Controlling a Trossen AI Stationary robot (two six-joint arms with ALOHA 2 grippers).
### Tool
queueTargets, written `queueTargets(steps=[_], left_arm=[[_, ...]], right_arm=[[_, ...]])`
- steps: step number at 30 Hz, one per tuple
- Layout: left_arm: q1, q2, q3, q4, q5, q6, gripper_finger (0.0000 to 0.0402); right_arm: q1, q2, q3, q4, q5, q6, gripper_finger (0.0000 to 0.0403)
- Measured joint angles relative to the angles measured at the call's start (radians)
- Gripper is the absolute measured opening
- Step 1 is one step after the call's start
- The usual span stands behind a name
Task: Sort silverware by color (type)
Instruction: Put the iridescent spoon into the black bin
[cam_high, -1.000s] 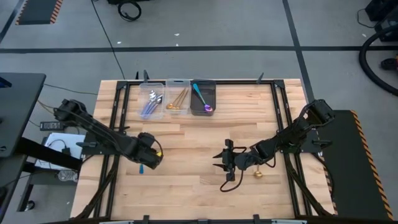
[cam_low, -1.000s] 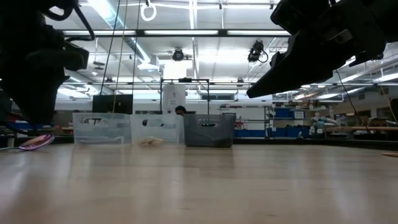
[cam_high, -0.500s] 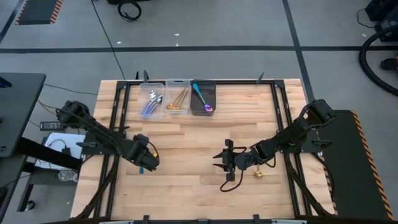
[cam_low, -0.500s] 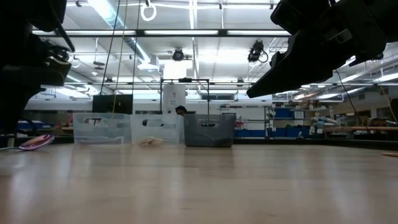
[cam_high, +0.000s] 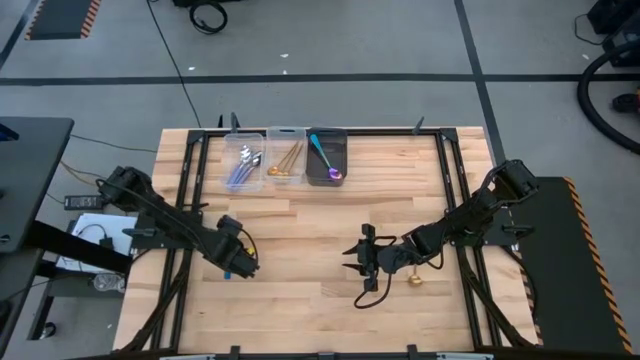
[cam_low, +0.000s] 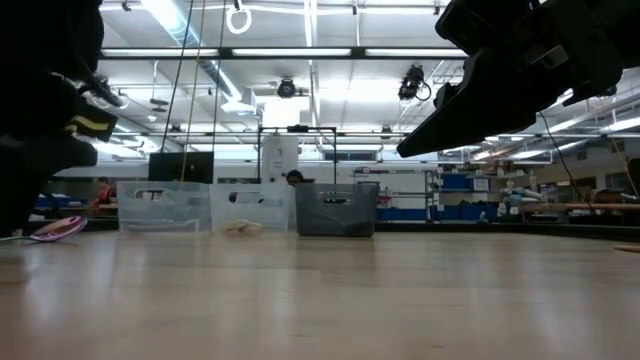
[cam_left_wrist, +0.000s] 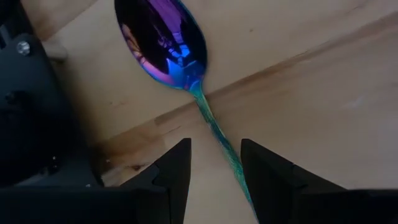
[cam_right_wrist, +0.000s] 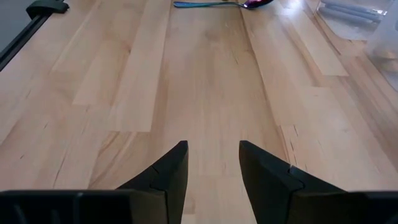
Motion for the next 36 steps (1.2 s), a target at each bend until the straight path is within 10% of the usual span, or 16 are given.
queueTargets(steps=[36], left_arm=[[0.000, -0.217, -0.246, 0.267, -0.028, 0.122, 0.0068]], right_arm=[[0.017, 0.000, 0.000, 0.034, 0.000, -0.032, 0.0152]])
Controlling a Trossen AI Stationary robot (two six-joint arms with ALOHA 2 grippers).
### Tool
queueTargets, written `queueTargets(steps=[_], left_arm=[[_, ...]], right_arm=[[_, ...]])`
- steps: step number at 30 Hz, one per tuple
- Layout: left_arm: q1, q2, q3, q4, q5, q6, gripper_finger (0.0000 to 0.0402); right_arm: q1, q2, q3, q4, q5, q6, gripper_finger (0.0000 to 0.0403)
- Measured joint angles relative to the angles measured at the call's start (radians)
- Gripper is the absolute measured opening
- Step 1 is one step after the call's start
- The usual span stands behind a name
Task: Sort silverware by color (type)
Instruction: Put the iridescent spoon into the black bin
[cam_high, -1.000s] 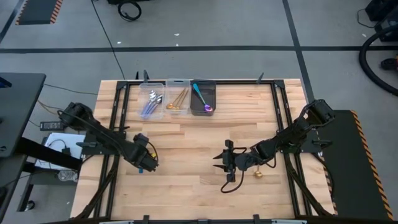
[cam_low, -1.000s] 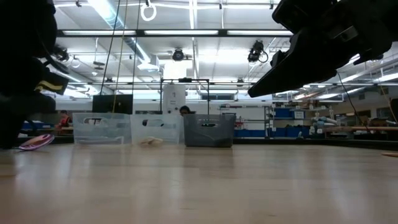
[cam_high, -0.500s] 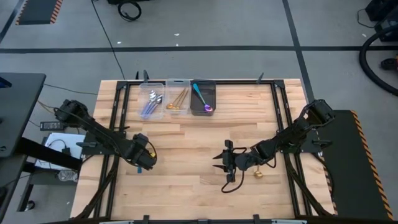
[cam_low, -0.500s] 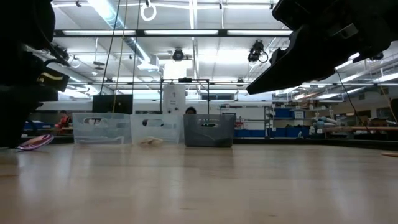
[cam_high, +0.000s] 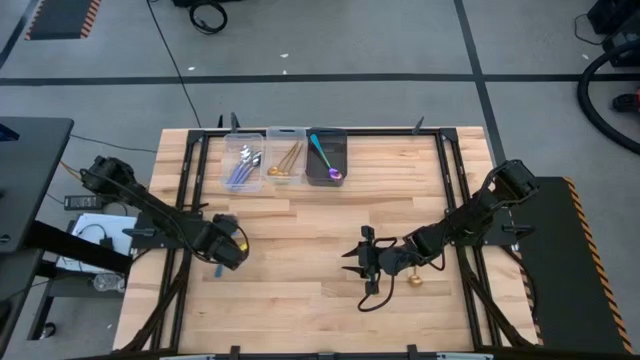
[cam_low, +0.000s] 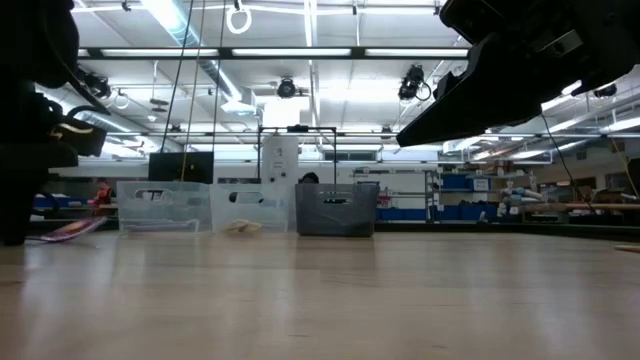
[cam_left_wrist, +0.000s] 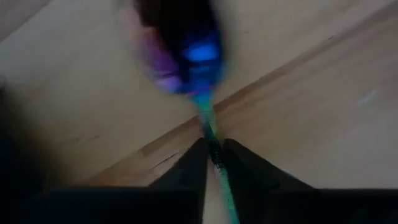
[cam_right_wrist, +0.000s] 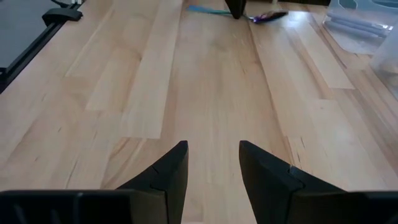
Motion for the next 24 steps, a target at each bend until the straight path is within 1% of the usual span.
queueTargets(steps=[3, 4, 13, 18, 20, 24], left_arm=[[0.000, 0.000, 0.001, 0.008, -0.010, 0.052, 0.0022], [0.000, 0.000, 0.002, 0.010, -0.014, 0.064, 0.0016], [0.000, 0.003, 0.015, 0.040, -0.062, 0.101, 0.0015], [0.000, 0.003, 0.059, 0.071, -0.129, 0.161, 0.0013], [0.000, 0.003, 0.075, 0.114, -0.165, 0.191, 0.0013], [0.001, 0.002, 0.079, 0.164, -0.205, 0.259, 0.0012]], right_arm=[[0.000, 0.000, 0.000, 0.003, 0.000, -0.002, 0.0152], [0.000, 0.000, 0.000, 0.005, 0.000, -0.002, 0.0152], [0.000, 0.000, 0.000, 0.003, 0.000, -0.002, 0.0152], [0.000, 0.000, 0.000, 0.003, 0.006, -0.004, 0.0152], [0.000, 0.000, 0.000, 0.003, 0.023, 0.003, 0.0152], [-0.006, 0.000, 0.000, 0.003, 0.035, 0.005, 0.0152]])
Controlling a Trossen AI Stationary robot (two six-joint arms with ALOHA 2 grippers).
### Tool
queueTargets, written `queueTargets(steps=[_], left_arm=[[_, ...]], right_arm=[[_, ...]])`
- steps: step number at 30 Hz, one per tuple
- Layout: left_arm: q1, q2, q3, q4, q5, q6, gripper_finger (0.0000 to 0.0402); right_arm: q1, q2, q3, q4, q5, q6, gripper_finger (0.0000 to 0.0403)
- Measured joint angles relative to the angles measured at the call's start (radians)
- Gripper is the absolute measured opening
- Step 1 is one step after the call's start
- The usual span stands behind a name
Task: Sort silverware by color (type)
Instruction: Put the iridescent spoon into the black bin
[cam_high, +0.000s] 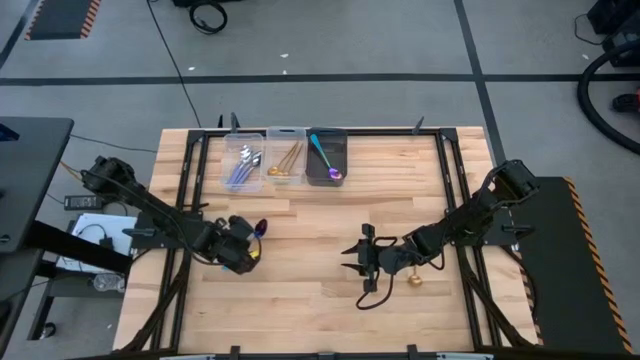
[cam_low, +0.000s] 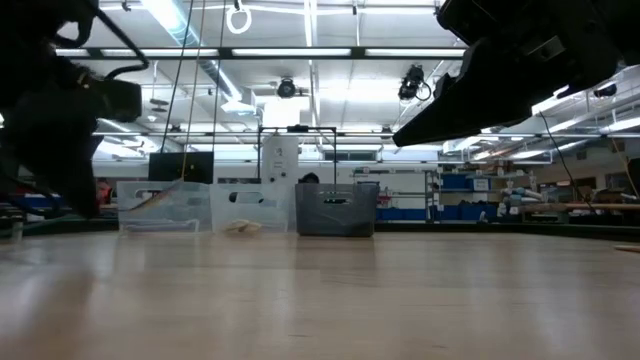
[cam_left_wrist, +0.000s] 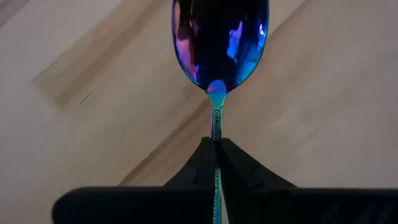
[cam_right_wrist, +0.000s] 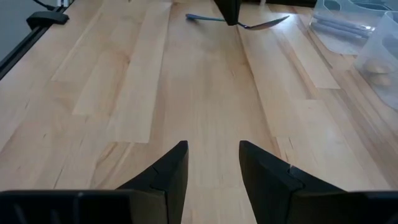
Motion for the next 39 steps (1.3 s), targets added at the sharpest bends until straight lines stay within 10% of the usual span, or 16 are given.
queueTargets(steps=[22, 39], left_arm=[[0.000, 0.000, 0.001, 0.202, -0.141, 0.335, 0.0016], [0.000, 0.000, 0.001, 0.320, -0.226, 0.961, 0.0017]], right_arm=[[-0.091, 0.000, 0.029, 0.084, -0.083, 0.083, 0.0152], [-0.239, 0.000, 0.038, 0.086, -0.191, 0.317, 0.0155]])
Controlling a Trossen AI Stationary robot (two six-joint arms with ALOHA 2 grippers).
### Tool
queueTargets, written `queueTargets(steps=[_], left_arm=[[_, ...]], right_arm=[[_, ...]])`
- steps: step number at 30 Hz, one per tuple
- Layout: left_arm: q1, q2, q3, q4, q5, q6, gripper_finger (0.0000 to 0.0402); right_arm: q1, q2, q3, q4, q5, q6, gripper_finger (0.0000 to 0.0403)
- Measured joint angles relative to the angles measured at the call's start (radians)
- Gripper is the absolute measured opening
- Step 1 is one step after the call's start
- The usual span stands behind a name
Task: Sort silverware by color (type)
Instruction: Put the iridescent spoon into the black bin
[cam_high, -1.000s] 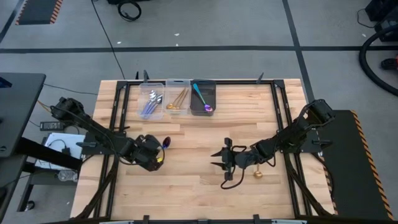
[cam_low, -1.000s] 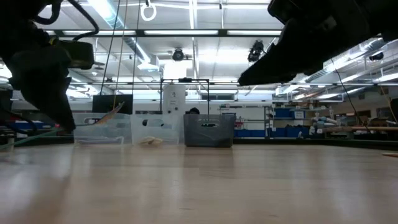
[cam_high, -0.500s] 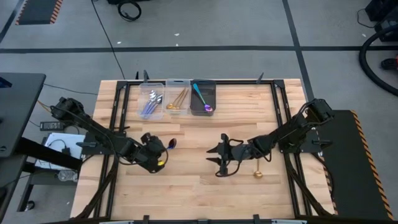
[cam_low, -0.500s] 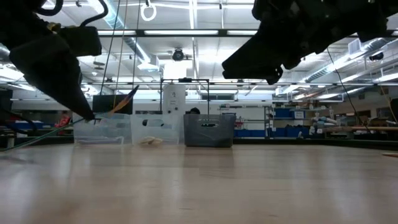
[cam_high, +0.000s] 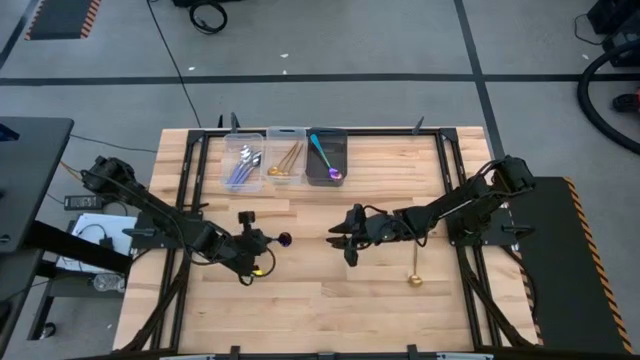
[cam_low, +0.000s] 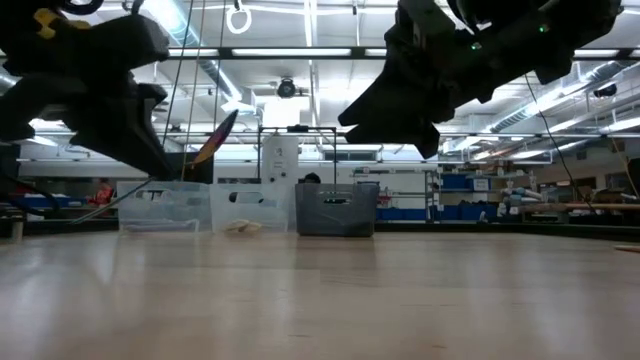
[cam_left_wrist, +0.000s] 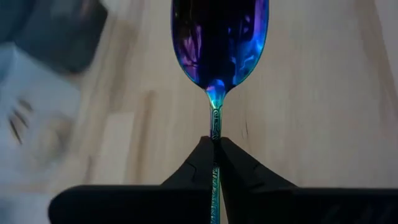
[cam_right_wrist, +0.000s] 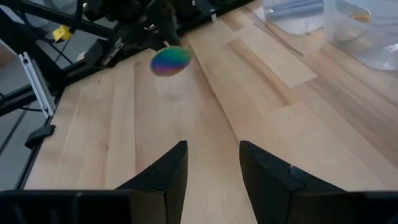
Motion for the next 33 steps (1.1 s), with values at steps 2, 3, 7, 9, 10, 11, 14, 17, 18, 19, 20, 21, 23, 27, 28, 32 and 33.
queueTargets(steps=[2, 3, 7, 9, 10, 11, 14, 17, 18, 19, 20, 21, 23, 27, 28, 32, 33], left_arm=[[0.000, 0.000, 0.000, 0.027, -0.012, 0.091, 0.0017], [0.000, 0.000, 0.000, 0.041, -0.014, 0.145, 0.0017], [0.000, 0.000, 0.000, 0.094, -0.015, 0.381, 0.0017], [0.000, 0.000, 0.000, 0.115, -0.016, 0.498, 0.0017], [0.000, 0.000, 0.000, 0.127, -0.018, 0.558, 0.0017], [0.000, 0.000, 0.000, 0.136, -0.021, 0.613, 0.0017], [0.005, 0.000, 0.000, 0.153, -0.033, 0.765, 0.0017], [0.019, 0.001, 0.000, 0.199, -0.037, 0.876, 0.0017], [0.025, 0.001, 0.000, 0.216, -0.038, 0.910, 0.0017], [0.031, 0.001, 0.000, 0.234, -0.038, 0.952, 0.0017], [0.036, 0.001, 0.000, 0.252, -0.038, 0.988, 0.0017], [0.041, 0.001, 0.000, 0.272, -0.038, 1.030, 0.0017], [0.050, 0.001, 0.000, 0.305, -0.038, 1.118, 0.0017], [0.064, 0.001, 0.000, 0.373, -0.037, 1.256, 0.0017], [0.067, 0.001, 0.000, 0.388, -0.037, 1.281, 0.0017], [0.073, 0.001, 0.000, 0.459, -0.037, 1.384, 0.0017], [0.075, 0.001, 0.000, 0.474, -0.038, 1.413, 0.0017]], right_arm=[[-0.003, 0.000, 0.000, 0.002, -0.001, 0.007, 0.0155], [-0.003, 0.000, 0.000, 0.002, -0.003, 0.018, 0.0155], [-0.009, 0.000, 0.000, 0.006, -0.032, 0.043, 0.0154], [-0.009, 0.000, 0.000, 0.014, -0.046, 0.058, 0.0154], [-0.008, 0.000, 0.000, 0.020, -0.052, 0.061, 0.0155], [-0.008, 0.000, 0.000, 0.026, -0.056, 0.062, 0.0155], [-0.008, 0.000, 0.000, 0.029, -0.056, 0.062, 0.0155], [-0.013, 0.000, 0.000, 0.032, -0.073, 0.062, 0.0154], [-0.018, 0.000, 0.000, 0.034, -0.091, 0.062, 0.0154], [-0.025, 0.000, 0.000, 0.035, -0.112, 0.066, 0.0154], [-0.033, 0.000, 0.000, 0.035, -0.132, 0.076, 0.0154], [-0.042, 0.000, 0.000, 0.035, -0.149, 0.083, 0.0154], [-0.064, 0.000, 0.000, 0.034, -0.186, 0.088, 0.0154], [-0.113, 0.000, 0.000, 0.035, -0.243, 0.125, 0.0154], [-0.126, 0.000, 0.000, 0.035, -0.257, 0.135, 0.0154], [-0.170, 0.000, 0.000, 0.048, -0.304, 0.155, 0.0154], [-0.177, 0.000, 0.000, 0.064, -0.321, 0.146, 0.0154]])
